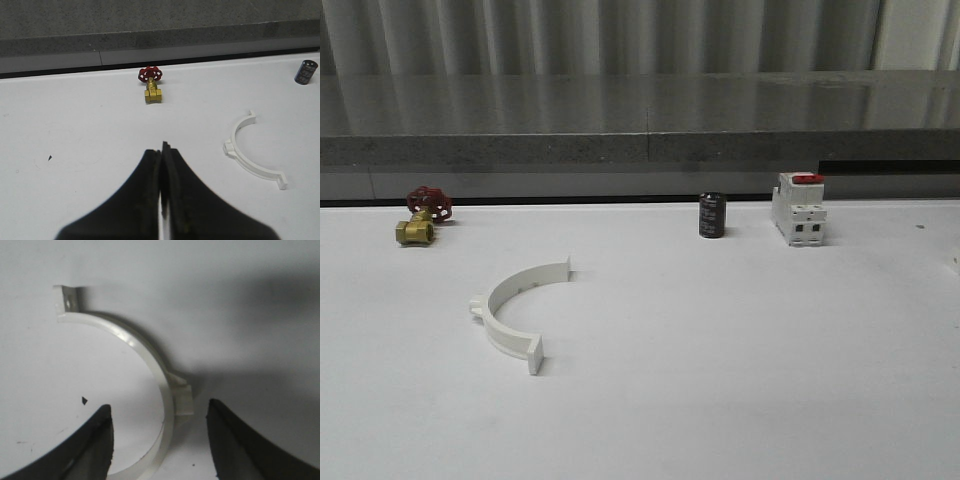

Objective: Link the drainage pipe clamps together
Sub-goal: 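Lower the right gripper over the second white clamp half and grasp it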

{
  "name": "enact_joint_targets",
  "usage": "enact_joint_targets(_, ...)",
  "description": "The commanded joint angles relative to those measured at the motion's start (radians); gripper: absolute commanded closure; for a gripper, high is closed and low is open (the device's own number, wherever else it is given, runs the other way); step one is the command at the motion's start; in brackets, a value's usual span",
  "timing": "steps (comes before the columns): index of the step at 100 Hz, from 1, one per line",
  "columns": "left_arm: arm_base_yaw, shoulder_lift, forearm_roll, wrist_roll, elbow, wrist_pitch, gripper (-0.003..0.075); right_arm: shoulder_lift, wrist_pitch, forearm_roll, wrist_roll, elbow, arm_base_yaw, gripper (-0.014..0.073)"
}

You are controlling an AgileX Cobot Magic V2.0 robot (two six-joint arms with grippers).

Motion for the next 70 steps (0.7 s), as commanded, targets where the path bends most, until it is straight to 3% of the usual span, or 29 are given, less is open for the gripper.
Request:
enact_joint_targets(1, 0.003, 0.004, -0.003, -0.002, -0.025, -0.07, 0.0741, -0.017, -0.038, 0.018, -0.026, -0.034, -0.005, 0.0165)
enact_joint_targets(32, 0.003, 0.004, -0.003, -0.002, -0.025, -0.07, 0.0741, 0.039, -0.049, 0.018, -0.046, -0.034, -0.005, 0.0197)
enact_joint_targets(44, 0.003, 0.004, -0.003, -0.002, -0.025, -0.07, 0.0741, 0.045, -0.022, 0.018, -0.046, -0.034, -0.005, 0.0302)
enact_joint_targets(57, 0.003, 0.004, -0.003, -0.002, -0.025, -0.07, 0.0741, 0.037, 0.004, 0.018, -0.046, -0.041, -0.005, 0.049)
enact_joint_targets(70, 0.003, 0.004, -0.003, -0.002, -0.025, -0.07, 0.0741, 0.035, 0.046, 0.019, -0.045, -0.069, -0.005, 0.0576)
